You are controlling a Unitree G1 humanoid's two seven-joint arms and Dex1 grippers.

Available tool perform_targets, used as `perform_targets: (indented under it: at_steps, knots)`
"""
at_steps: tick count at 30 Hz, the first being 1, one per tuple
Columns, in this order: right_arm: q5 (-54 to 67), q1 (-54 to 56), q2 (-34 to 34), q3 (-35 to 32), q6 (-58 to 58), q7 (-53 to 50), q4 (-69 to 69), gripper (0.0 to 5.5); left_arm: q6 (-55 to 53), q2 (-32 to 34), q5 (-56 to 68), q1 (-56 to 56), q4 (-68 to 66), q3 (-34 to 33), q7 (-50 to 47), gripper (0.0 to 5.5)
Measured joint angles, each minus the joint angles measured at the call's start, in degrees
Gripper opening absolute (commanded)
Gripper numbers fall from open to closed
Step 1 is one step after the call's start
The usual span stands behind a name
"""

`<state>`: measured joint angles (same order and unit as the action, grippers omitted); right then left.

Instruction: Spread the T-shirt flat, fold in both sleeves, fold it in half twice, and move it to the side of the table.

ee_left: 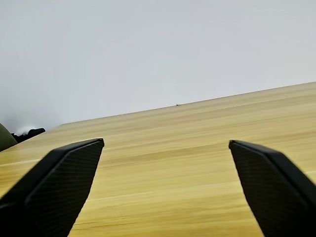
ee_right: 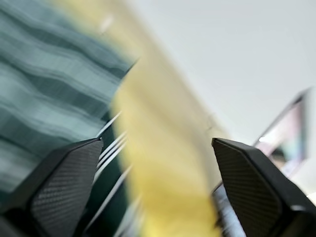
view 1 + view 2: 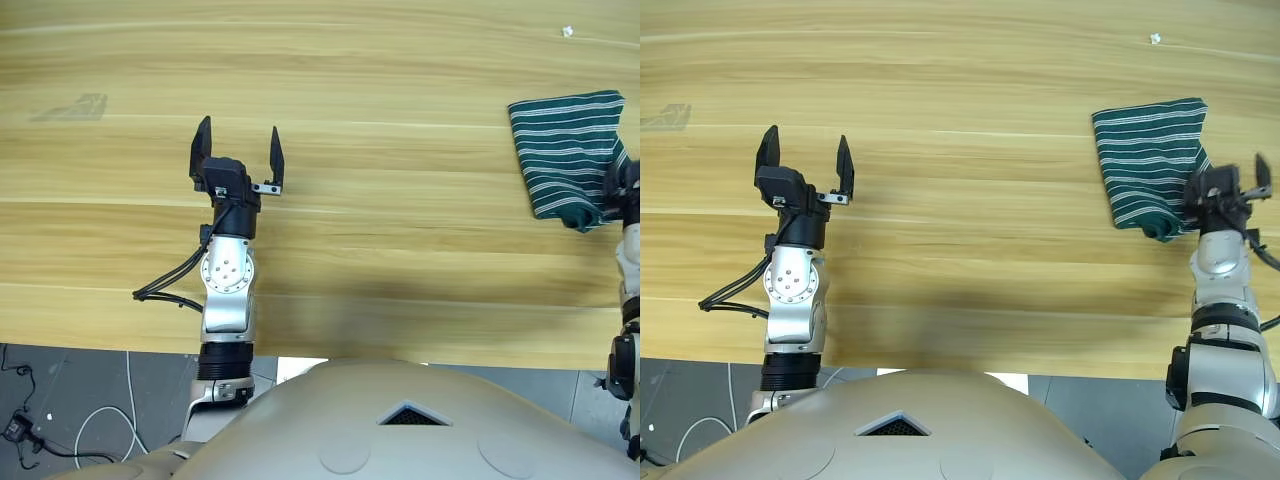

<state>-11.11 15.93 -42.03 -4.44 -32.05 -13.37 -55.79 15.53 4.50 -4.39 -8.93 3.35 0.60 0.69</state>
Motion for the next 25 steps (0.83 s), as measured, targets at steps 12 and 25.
perform_targets:
  at_steps: [12,25]
  knots:
    - [3.3,-4.7,18.5,2.2,-3.2,-3.8,45.7,4.11,2.4,-6.4,-7.1,0.9,10.4,3.2,-8.5,4.7]
    - [21.7,-9.7,37.2,8.9,-5.5,15.4,37.2,4.11,13.9,-2.9,-11.6,1.6,-4.4,3.1,-12.2,4.7]
